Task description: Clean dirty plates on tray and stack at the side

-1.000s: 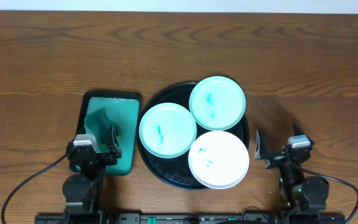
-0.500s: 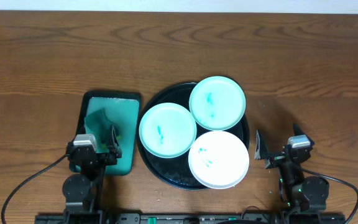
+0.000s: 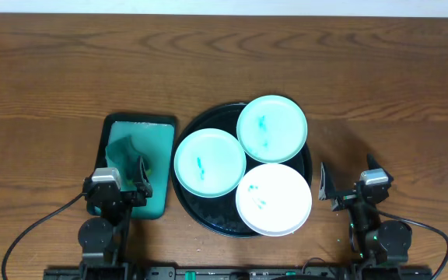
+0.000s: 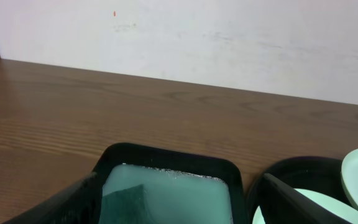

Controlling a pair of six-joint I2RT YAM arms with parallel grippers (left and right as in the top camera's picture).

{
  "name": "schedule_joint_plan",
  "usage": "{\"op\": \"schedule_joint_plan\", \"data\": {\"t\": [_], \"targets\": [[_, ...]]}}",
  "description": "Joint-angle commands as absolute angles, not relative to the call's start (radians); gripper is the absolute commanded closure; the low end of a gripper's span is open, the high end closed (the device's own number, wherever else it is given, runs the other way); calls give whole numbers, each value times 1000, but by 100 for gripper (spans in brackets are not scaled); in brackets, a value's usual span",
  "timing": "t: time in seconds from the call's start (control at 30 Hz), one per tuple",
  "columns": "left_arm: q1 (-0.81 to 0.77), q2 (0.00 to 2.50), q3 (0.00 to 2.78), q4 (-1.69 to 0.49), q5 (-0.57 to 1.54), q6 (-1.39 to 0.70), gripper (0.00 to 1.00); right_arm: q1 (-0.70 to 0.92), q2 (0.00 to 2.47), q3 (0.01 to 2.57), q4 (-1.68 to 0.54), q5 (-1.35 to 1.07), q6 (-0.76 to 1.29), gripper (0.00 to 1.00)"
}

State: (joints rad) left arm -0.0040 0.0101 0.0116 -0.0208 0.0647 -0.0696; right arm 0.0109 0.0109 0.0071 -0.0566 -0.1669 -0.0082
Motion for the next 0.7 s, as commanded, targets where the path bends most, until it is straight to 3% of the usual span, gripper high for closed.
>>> {"op": "schedule_joint_plan", "data": {"t": [0.0,0.37,0.67], "targets": [[-8,5,4,-67,67,-49,20,20,7,6,-61,-162,-13,1],[-8,5,4,-64,85,-104,20,20,7,6,-61,-162,-13,1],[-8,80,52,-104,243,-171,20,20,7,6,-61,-162,-13,1]]}}
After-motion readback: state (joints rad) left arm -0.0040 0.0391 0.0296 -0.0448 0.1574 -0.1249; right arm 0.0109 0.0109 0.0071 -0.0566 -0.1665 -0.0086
